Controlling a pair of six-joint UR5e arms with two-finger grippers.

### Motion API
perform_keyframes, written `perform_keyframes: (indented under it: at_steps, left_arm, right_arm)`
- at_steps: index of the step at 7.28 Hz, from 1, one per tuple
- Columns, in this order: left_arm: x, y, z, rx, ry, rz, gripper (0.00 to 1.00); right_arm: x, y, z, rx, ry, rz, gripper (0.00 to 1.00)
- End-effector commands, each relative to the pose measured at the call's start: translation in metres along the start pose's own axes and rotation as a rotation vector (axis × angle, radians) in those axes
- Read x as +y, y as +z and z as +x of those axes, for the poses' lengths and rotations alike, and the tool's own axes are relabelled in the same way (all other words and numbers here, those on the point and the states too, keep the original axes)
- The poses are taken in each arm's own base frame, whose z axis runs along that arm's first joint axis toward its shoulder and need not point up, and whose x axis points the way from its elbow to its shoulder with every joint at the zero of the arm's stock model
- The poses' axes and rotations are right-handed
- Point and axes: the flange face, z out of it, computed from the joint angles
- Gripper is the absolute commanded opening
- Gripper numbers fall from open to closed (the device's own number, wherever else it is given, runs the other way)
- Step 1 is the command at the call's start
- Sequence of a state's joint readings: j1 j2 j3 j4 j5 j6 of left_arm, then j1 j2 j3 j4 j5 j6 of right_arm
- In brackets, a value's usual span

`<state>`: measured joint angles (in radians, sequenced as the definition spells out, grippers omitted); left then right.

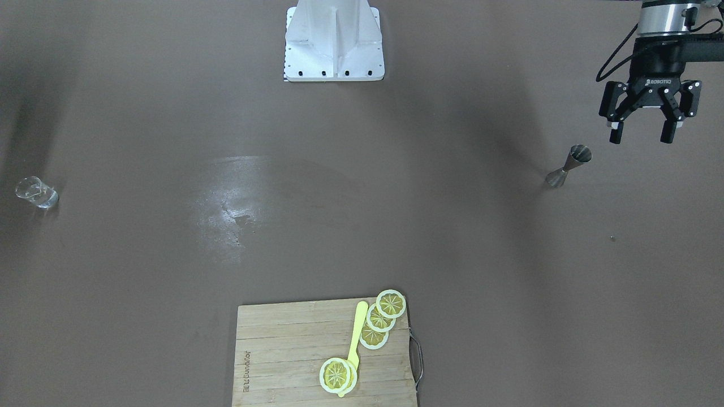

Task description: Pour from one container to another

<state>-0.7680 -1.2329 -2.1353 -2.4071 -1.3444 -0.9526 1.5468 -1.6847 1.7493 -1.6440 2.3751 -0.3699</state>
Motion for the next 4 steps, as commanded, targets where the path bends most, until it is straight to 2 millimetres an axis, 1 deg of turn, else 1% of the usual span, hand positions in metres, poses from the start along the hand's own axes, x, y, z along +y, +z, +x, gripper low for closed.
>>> perform_keyframes:
  at_steps: [1, 2, 3, 4]
  left_arm:
    - [0.031, -0.003, 0.005, 0.001, -0.01, 0.097, 0.96]
    - [0.047, 0.004, 0.009, -0.009, 0.006, 0.163, 0.95]
    - [0.063, 0.009, 0.012, 0.003, 0.009, 0.22, 0.95]
    - [0.079, 0.009, 0.018, 0.018, 0.009, 0.276, 0.95]
  right_arm:
    - [-0.006, 0.007, -0.007, 0.002, -0.122, 0.047, 1.0]
    - [-0.006, 0.016, -0.005, 0.002, -0.187, 0.103, 1.0]
    - [0.008, 0.036, -0.002, -0.032, -0.261, 0.154, 1.0]
    - [0.013, 0.059, -0.006, -0.039, -0.337, 0.181, 1.0]
